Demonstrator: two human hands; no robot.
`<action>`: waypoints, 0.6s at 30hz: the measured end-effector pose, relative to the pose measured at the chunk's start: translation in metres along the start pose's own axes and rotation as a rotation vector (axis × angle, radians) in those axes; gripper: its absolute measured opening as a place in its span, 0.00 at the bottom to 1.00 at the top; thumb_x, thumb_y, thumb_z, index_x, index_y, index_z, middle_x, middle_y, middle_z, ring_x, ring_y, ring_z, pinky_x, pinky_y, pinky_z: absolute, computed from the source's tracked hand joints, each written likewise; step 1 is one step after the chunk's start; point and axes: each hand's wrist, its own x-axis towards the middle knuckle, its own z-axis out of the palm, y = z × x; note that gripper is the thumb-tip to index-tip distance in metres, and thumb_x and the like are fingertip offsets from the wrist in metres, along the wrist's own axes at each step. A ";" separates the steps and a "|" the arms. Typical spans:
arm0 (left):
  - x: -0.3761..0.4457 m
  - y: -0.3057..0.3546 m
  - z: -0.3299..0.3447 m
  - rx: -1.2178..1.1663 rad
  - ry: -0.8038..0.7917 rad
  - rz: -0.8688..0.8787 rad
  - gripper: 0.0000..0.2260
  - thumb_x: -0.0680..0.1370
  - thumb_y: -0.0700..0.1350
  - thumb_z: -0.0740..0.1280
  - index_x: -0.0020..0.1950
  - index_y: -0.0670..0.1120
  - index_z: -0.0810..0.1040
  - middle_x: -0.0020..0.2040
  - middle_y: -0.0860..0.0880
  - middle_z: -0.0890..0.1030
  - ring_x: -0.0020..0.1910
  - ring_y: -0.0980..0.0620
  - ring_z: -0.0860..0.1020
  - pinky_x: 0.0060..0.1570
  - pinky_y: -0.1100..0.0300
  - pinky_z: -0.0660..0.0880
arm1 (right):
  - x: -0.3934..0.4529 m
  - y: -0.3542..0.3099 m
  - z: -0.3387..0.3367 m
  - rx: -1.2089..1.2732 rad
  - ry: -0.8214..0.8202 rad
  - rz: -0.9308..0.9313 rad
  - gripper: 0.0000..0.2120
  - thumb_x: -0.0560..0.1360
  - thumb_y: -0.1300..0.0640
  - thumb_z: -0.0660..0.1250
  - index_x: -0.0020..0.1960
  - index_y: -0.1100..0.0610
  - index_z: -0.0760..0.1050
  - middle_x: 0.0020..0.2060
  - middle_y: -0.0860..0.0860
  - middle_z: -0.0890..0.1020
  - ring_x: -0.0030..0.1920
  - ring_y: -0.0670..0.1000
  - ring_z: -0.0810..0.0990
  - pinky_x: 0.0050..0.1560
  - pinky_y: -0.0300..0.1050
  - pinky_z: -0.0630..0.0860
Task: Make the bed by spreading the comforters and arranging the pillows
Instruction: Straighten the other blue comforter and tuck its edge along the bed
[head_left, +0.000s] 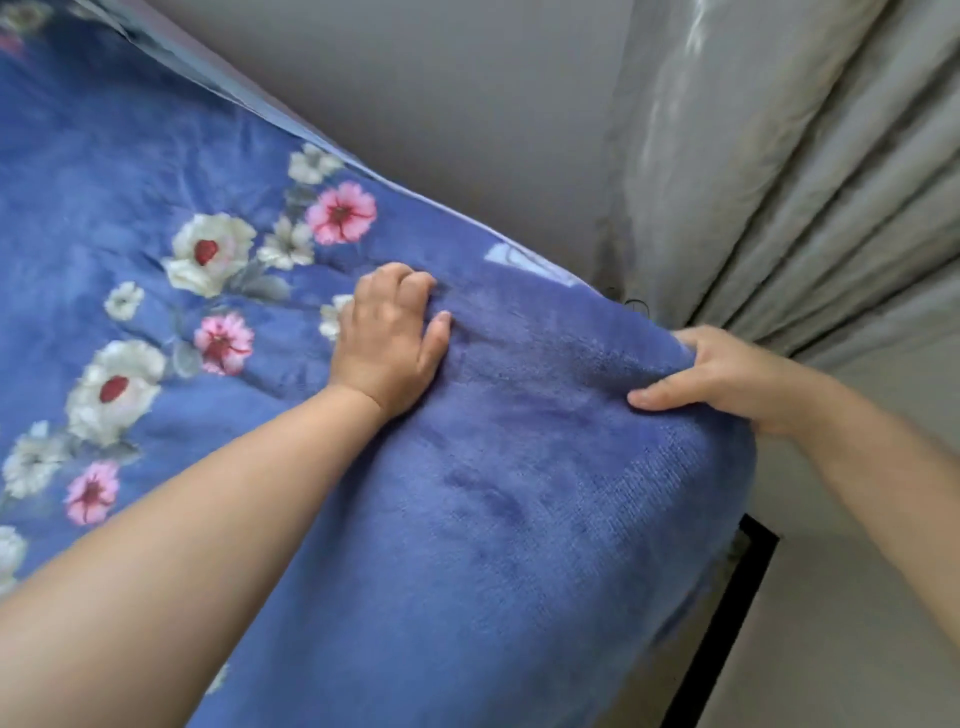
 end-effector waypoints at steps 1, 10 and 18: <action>-0.001 0.006 0.004 0.008 -0.128 -0.026 0.29 0.71 0.56 0.48 0.58 0.37 0.74 0.56 0.34 0.76 0.57 0.35 0.74 0.58 0.46 0.69 | 0.005 0.015 -0.002 -0.036 0.025 0.065 0.06 0.62 0.64 0.73 0.37 0.55 0.80 0.33 0.46 0.84 0.32 0.39 0.81 0.38 0.31 0.78; -0.048 -0.040 0.060 0.292 -0.658 -0.108 0.22 0.79 0.50 0.57 0.71 0.41 0.63 0.71 0.41 0.65 0.70 0.42 0.64 0.64 0.48 0.67 | 0.096 0.143 0.046 -0.995 0.267 0.561 0.19 0.77 0.61 0.57 0.66 0.63 0.62 0.68 0.62 0.68 0.69 0.59 0.66 0.67 0.54 0.65; -0.051 -0.141 0.068 0.172 -0.464 -0.352 0.24 0.80 0.44 0.57 0.75 0.40 0.59 0.76 0.42 0.59 0.76 0.42 0.54 0.75 0.49 0.53 | 0.186 0.076 0.146 -1.115 0.513 0.103 0.22 0.74 0.62 0.56 0.67 0.61 0.62 0.68 0.59 0.66 0.71 0.59 0.61 0.68 0.57 0.60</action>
